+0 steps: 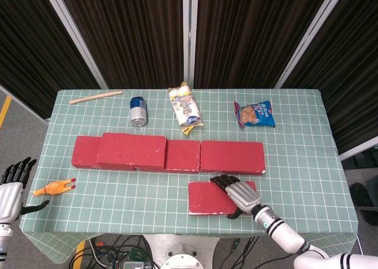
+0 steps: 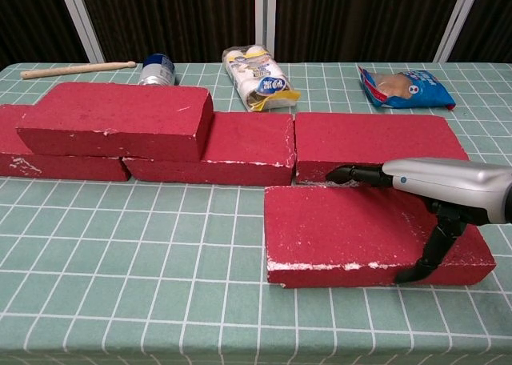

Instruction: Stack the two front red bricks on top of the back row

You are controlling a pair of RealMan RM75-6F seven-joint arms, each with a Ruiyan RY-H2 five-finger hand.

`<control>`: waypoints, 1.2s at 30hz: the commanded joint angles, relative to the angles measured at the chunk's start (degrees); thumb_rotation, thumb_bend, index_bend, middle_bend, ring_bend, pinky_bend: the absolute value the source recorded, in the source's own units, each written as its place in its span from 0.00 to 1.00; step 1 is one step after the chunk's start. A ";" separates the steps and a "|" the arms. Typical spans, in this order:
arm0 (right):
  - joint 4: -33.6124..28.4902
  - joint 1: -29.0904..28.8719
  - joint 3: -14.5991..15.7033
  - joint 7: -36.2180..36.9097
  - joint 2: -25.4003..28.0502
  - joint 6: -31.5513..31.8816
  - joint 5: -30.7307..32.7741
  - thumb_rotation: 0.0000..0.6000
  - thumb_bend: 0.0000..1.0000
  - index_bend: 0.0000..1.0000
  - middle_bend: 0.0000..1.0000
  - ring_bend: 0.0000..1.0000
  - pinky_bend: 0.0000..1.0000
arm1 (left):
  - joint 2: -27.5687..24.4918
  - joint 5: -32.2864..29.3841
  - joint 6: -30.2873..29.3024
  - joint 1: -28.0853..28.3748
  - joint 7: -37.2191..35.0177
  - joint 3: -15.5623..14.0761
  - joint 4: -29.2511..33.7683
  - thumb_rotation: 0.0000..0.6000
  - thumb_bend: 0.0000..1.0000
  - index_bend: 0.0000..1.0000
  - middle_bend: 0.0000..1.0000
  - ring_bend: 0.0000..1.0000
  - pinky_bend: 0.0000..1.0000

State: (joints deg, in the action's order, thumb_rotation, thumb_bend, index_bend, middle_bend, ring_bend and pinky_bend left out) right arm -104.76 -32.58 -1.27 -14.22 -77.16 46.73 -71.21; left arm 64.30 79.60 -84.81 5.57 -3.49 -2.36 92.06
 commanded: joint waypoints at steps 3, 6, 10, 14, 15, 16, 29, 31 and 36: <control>0.79 0.00 0.56 1.38 0.10 0.07 -0.28 1.00 0.06 0.00 0.09 0.05 0.16 | 0.18 -0.01 0.30 -0.29 0.20 0.48 -0.22 1.00 0.02 0.04 0.00 0.00 0.00; 1.33 -0.21 0.80 1.99 -0.20 -0.25 -0.07 1.00 0.05 0.00 0.08 0.05 0.14 | 0.24 0.04 0.62 -0.49 0.32 0.70 -0.35 1.00 0.02 0.04 0.00 0.00 0.00; 1.54 -0.06 0.95 2.56 -0.54 0.76 -0.95 1.00 0.06 0.00 0.12 0.07 0.18 | 0.28 0.19 0.84 -0.73 0.38 1.07 -0.38 1.00 0.02 0.04 0.00 0.00 0.00; 0.50 0.60 0.93 3.60 -0.02 3.15 -3.60 1.00 0.09 0.02 0.17 0.13 0.24 | 0.31 0.40 0.90 -0.94 0.46 1.40 -0.34 1.00 0.02 0.04 0.00 0.00 0.00; 0.17 0.78 0.93 3.87 0.27 3.80 -4.38 1.00 0.09 0.03 0.17 0.13 0.24 | 0.32 0.44 0.93 -0.98 0.47 1.47 -0.32 1.00 0.02 0.04 0.00 0.00 0.00; -0.36 1.00 0.89 4.23 0.74 4.67 -5.41 1.00 0.09 0.05 0.18 0.15 0.26 | 0.32 0.51 0.94 -1.05 0.43 1.56 -0.31 1.00 0.02 0.04 0.00 0.00 0.00; -2.56 -3.41 -7.02 5.90 6.91 5.06 -2.96 1.00 0.10 0.08 0.22 0.18 0.29 | -0.44 1.36 1.10 -1.69 -1.72 2.35 0.28 1.00 0.02 0.04 0.00 0.00 0.00; -0.98 -5.42 -9.06 6.40 6.93 3.05 0.05 1.00 0.10 0.09 0.23 0.19 0.31 | -0.51 1.43 1.02 -1.81 -2.11 2.52 0.26 1.00 0.02 0.04 0.00 0.00 0.00; 2.68 -9.82 -12.20 5.81 6.13 -0.70 5.64 1.00 0.10 0.09 0.25 0.21 0.32 | -0.71 1.61 0.92 -2.08 -2.94 2.78 0.10 1.00 0.02 0.04 0.00 0.00 0.00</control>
State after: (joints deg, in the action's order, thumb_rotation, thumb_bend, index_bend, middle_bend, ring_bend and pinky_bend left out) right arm -103.71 -40.56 -11.91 -8.25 -70.75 47.73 -67.60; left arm 63.62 81.20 -83.89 3.52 -6.39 0.39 92.19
